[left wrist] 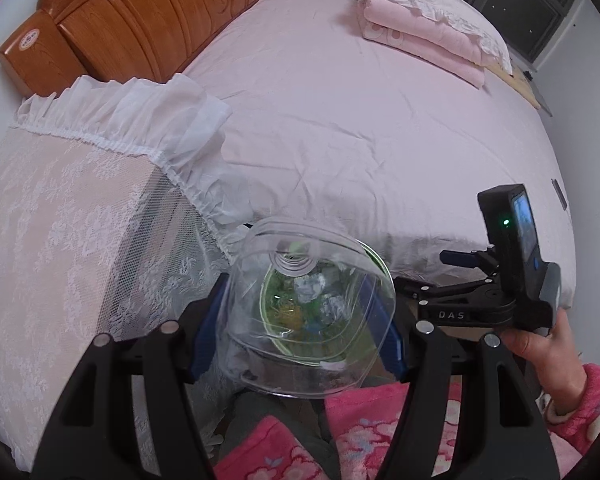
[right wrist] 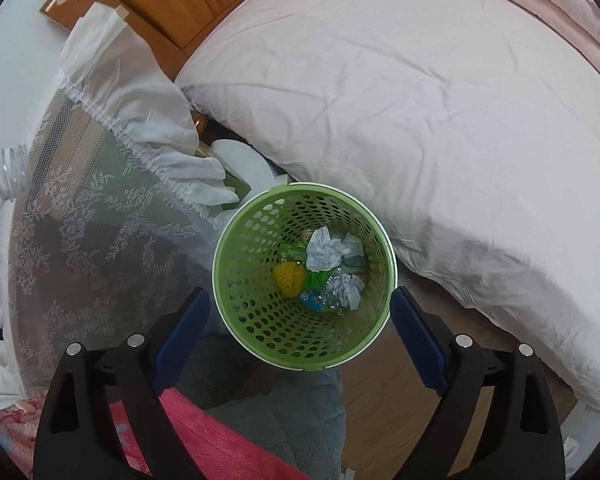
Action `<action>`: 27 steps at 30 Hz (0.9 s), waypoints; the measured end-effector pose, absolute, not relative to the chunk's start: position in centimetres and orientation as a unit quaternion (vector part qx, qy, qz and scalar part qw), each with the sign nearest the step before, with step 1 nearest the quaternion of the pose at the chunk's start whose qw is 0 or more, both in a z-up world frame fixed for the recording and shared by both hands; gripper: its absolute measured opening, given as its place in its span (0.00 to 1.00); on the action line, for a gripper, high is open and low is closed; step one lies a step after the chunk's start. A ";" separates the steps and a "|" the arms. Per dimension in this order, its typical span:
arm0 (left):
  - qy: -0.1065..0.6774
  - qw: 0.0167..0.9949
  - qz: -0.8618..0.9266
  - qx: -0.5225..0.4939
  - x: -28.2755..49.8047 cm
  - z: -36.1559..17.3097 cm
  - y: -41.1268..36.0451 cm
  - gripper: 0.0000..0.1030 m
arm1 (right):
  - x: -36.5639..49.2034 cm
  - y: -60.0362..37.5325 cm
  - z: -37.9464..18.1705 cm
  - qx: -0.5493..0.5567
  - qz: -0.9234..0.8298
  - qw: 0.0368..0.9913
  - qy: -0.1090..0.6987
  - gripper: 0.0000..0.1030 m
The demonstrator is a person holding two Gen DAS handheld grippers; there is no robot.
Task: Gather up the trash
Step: 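Carry the bottle and paper to the basket and release the paper with the right tool, then drop the clear plastic bottle into the basket with the left tool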
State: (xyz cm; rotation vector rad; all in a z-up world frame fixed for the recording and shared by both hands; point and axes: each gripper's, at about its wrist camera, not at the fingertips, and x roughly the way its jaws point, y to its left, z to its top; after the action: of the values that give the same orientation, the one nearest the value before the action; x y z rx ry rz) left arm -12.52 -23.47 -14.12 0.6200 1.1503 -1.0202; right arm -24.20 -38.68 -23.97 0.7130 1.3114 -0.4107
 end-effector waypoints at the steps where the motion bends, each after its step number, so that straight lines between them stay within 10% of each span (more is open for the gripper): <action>1: 0.509 0.668 -0.460 0.286 -12.8 -15.0 -24.0 0.61 | -24.2 -38.9 -23.8 0.323 -0.190 0.715 0.590 0.88; 14: 0.573 0.558 -0.478 0.364 -18.1 -28.4 -28.5 0.62 | -29.6 -40.9 -22.1 0.322 -0.246 0.692 0.597 0.92; 18: 0.587 0.548 -0.474 0.360 -18.8 -28.9 -28.7 0.86 | -30.6 -41.3 -22.6 0.331 -0.252 0.685 0.598 0.92; 27: 0.586 0.562 -0.461 0.359 -18.4 -27.9 -28.8 0.92 | -31.1 -41.9 -23.2 0.337 -0.263 0.685 0.590 0.92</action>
State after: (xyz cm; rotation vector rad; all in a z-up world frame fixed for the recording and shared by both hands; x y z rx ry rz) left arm -18.37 -28.79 -27.86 0.8449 1.3809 -1.0852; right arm -31.10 -41.87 -23.20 0.7541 1.3226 -0.5895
